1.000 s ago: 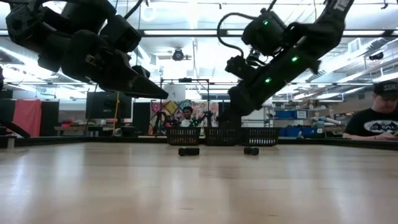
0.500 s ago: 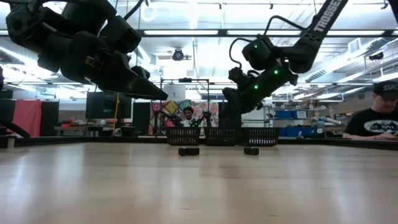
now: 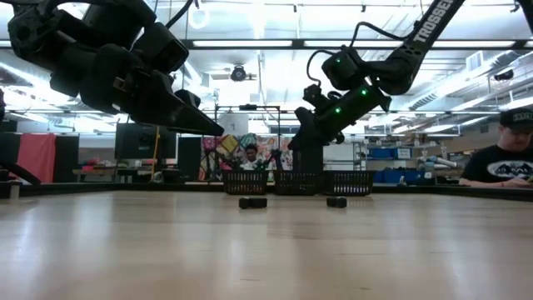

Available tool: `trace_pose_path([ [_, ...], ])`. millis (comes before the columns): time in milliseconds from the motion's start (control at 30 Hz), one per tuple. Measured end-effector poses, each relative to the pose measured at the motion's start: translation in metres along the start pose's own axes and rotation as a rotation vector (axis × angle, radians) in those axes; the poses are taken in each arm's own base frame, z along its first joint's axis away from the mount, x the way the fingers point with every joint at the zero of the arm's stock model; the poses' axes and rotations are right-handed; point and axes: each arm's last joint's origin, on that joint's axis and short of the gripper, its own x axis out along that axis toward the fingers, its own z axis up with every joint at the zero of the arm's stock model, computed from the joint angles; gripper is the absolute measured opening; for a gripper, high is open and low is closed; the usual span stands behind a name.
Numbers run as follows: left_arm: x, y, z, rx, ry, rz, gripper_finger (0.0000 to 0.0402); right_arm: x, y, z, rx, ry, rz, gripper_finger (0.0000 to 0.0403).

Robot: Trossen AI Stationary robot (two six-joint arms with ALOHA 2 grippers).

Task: Sort game pieces by color
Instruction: Put the black game piece into the center black basket

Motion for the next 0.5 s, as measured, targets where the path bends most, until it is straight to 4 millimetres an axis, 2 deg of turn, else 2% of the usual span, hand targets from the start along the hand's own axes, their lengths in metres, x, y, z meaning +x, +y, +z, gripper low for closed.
trace_pose_path([
  [133,0.000,0.000,-0.001,-0.004,0.007,0.000,0.0167,0.000,0.001,-0.004,0.010,0.045,0.014,0.0128],
  [200,0.000,0.000,-0.002,-0.014,0.019,-0.001,0.0167,-0.001,0.008,-0.004,-0.014,0.044,0.056,0.0128],
  [400,0.000,0.000,-0.006,-0.029,0.057,-0.001,0.0167,-0.008,0.054,0.000,-0.177,-0.042,0.230,0.0128],
  [500,0.000,0.000,-0.006,-0.020,0.058,-0.002,0.0167,-0.014,0.075,-0.001,-0.246,-0.065,0.429,0.0128],
])
